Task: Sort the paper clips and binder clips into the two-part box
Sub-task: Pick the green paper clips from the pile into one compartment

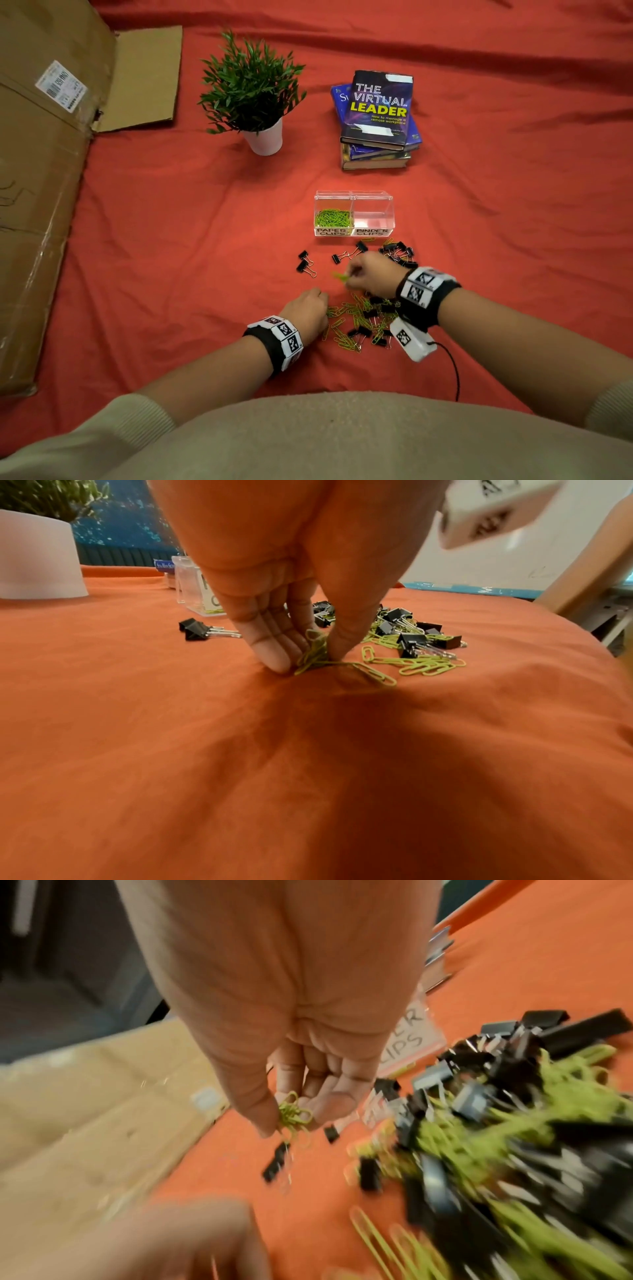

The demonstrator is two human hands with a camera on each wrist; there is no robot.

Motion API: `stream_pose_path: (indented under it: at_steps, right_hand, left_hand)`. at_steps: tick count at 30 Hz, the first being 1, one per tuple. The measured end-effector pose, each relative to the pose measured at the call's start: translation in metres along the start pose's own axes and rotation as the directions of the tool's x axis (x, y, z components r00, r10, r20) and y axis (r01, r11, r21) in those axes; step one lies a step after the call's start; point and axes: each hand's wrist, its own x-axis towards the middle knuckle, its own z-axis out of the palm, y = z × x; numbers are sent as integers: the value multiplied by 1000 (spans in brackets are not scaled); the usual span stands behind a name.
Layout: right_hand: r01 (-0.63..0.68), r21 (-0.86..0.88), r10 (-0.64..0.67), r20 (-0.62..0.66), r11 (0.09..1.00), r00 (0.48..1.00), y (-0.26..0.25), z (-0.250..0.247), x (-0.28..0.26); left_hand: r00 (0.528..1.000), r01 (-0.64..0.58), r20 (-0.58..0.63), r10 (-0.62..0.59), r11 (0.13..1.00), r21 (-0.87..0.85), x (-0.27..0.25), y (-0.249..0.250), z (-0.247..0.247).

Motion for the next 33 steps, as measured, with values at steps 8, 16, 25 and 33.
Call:
stream_pose_path:
  at_steps: [8, 16, 25, 33]
  right_hand:
    - [-25, 172, 77, -305, 985, 949, -36, -75, 51]
    - [-130, -263, 50, -291, 956, 956, -37, -59, 91]
    - [88, -295, -139, -156, 951, 978, -1, -17, 20]
    - [37, -382, -72, -79, 923, 994, 31, 19, -6]
  left_hand:
    - [998, -51, 43, 52, 998, -36, 2, -9, -2]
    - [996, -61, -74, 43, 960, -273, 12, -20, -35]
    - [954, -94, -300, -12, 937, -338, 81, -10, -126]
    - [948, 30, -291, -125, 949, -312, 114, -8, -127]
